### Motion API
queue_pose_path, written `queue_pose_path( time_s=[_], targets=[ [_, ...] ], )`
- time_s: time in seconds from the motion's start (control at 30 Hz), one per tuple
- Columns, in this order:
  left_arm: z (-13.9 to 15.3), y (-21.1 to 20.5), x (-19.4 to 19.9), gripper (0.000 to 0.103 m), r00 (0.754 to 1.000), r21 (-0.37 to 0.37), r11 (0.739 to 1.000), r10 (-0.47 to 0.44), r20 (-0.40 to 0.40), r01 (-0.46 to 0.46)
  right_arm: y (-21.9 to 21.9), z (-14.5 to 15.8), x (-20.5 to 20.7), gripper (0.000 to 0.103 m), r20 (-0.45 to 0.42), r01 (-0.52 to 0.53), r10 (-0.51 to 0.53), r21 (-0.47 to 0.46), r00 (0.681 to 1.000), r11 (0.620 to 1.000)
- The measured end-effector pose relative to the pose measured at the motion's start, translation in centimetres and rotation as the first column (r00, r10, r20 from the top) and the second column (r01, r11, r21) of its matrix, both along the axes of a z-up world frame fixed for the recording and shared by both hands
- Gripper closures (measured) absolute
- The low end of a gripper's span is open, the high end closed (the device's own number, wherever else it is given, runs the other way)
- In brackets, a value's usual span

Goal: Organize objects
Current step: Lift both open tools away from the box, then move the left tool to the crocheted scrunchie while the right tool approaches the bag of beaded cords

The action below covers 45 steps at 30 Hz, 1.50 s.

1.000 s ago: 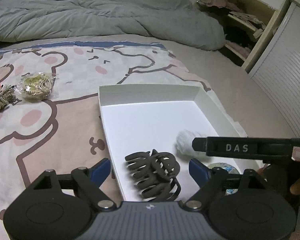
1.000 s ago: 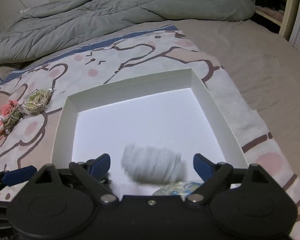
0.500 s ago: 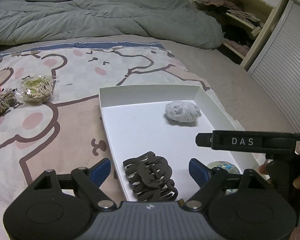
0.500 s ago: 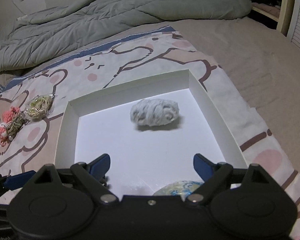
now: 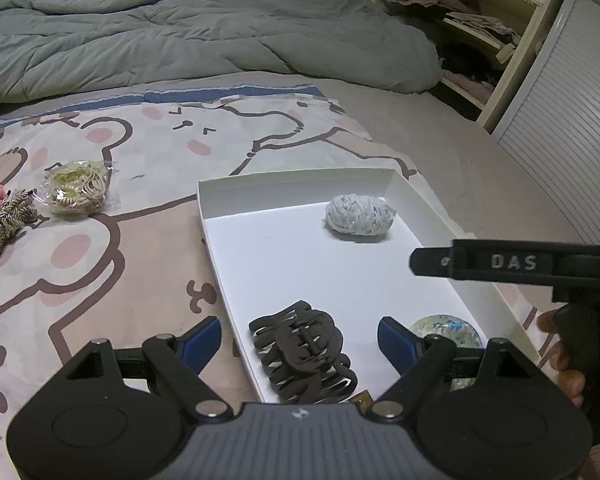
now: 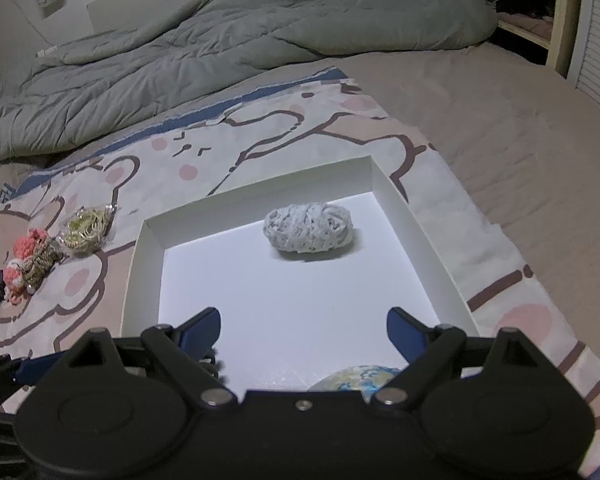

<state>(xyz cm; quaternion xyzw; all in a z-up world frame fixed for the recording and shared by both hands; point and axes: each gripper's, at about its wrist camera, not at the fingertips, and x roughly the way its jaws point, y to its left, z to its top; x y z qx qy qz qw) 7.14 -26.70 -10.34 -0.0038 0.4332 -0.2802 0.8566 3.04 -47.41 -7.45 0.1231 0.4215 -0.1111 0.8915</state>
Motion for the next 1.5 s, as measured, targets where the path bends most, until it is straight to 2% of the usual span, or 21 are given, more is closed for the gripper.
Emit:
queue_pose_path(
  time_s=[0.4,0.47,0.53,0.63,0.7,0.9,1.23,1.5],
  targets=[
    [1.1,0.8,-0.4,0.017,1.0,0.012,1.0,-0.006,0.028,0.006,-0.4,1.3,-3.4,0.009,0.033,0.035,-0.034,-0.034,0.999,0.999],
    [1.2,1.1,-0.3,0.015,1.0,0.017,1.0,-0.002,0.022,0.002,-0.5,1.3,-3.8,0.007,0.036,0.042,-0.04,-0.036,0.999,0.998],
    [1.3,1.5,-0.2,0.005,1.0,0.011,1.0,0.01,0.013,-0.01,-0.6,1.3,-4.1,0.006,0.036,0.043,-0.041,-0.039,0.999,0.998],
    [1.6,2.2,-0.2,0.0,0.999,0.002,1.0,0.025,0.028,-0.025,-0.4,1.2,-4.7,0.004,0.035,0.045,-0.043,-0.053,0.998,0.998],
    [1.8,2.6,-0.2,0.0,0.999,0.006,1.0,0.025,0.042,-0.025,-0.4,1.1,-5.0,0.0,0.035,0.043,-0.041,-0.057,0.999,0.997],
    [2.2,3.7,0.3,0.0,0.998,0.019,0.999,0.038,0.058,-0.04,0.0,1.1,-5.7,0.0,0.086,0.066,-0.06,-0.076,0.994,0.995],
    [3.3,7.3,2.1,0.0,0.991,0.039,0.995,0.084,0.103,-0.088,1.7,2.2,-4.2,0.0,0.114,0.035,-0.025,-0.082,0.993,0.996],
    [4.8,12.7,4.7,0.0,0.971,0.03,0.98,0.19,0.142,-0.197,4.5,3.3,-1.5,0.0,0.131,-0.032,0.046,-0.103,0.99,0.994]
  ],
)
